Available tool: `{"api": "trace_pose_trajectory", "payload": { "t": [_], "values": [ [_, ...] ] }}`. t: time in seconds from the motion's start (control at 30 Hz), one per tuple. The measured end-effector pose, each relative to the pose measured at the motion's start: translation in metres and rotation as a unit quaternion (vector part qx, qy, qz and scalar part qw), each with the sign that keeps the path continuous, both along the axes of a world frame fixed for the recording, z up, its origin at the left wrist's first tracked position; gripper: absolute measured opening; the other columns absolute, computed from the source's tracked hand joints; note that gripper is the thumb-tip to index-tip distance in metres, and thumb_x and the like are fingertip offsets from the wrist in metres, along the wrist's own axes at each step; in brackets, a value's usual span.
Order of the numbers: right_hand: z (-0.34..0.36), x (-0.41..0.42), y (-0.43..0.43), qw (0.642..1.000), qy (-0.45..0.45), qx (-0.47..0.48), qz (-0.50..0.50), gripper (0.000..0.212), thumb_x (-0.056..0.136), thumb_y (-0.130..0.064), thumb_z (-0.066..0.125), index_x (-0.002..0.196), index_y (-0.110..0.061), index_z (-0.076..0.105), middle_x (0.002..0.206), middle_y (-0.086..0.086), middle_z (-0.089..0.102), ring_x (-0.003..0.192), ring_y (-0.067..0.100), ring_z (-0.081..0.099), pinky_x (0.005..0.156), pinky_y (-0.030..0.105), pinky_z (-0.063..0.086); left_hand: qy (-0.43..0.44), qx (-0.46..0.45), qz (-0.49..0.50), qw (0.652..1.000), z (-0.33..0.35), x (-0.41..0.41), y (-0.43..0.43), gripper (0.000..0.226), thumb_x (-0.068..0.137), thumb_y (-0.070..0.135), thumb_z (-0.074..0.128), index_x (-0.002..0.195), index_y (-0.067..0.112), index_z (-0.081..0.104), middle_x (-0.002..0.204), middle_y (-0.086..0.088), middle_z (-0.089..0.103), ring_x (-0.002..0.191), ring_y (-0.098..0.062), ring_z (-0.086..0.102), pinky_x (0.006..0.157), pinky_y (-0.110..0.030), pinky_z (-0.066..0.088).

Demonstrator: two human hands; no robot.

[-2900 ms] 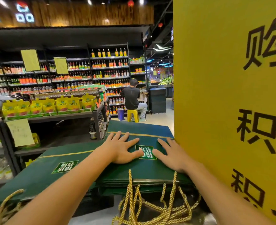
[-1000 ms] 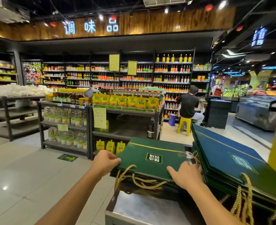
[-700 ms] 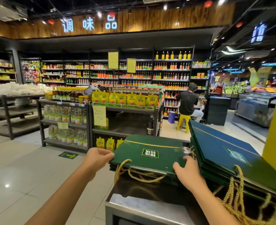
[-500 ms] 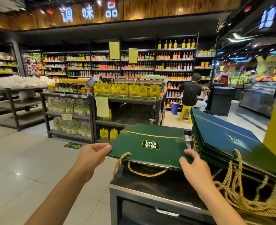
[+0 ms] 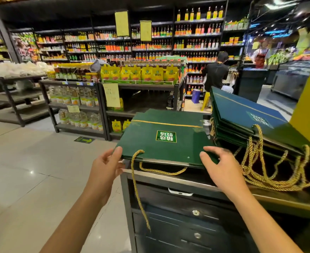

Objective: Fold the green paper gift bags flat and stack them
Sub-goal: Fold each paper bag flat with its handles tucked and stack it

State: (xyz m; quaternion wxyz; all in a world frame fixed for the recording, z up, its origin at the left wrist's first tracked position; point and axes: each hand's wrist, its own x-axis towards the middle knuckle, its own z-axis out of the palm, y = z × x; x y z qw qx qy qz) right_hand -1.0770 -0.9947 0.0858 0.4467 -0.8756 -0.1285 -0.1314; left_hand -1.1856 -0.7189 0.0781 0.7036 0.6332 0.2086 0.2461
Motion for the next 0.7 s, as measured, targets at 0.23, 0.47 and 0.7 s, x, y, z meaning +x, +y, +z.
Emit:
{"api": "trace_pose_trajectory", "payload": {
  "t": [0.23,0.47,0.7],
  "values": [
    [-0.007,0.006,0.0,1.0,-0.018,0.009,-0.005,0.035,0.096,-0.042,0.06,0.125,-0.024,0.069,0.131,0.003,0.061,0.124,0.018,0.053,0.098,0.027,0.035,0.031,0.2,-0.075,0.977,-0.013,-0.019,-0.044,0.021,0.091,0.045,0.064,0.095,0.028,0.076,0.077,0.016,0.072,0.076,0.002,0.065,0.071,-0.019,0.049],
    [-0.012,0.008,-0.003,0.997,-0.061,0.036,0.012,0.032,0.095,-0.044,0.059,0.116,-0.023,0.072,0.124,0.0,0.064,0.12,0.014,0.055,0.105,0.035,0.044,0.078,0.289,-0.153,0.942,-0.028,-0.017,-0.062,0.017,0.096,0.03,0.066,0.082,0.026,0.075,0.071,0.009,0.071,0.072,-0.003,0.067,0.066,-0.016,0.053],
    [-0.014,-0.003,-0.003,0.985,-0.138,0.076,0.072,0.012,0.095,-0.032,0.065,0.096,-0.026,0.076,0.127,-0.008,0.06,0.127,0.005,0.05,0.107,0.029,0.039,0.059,0.202,-0.292,0.933,-0.006,-0.013,-0.088,0.023,0.096,0.027,0.065,0.102,0.007,0.075,0.085,-0.01,0.076,0.08,-0.02,0.074,0.076,-0.027,0.06]
  ]
}}
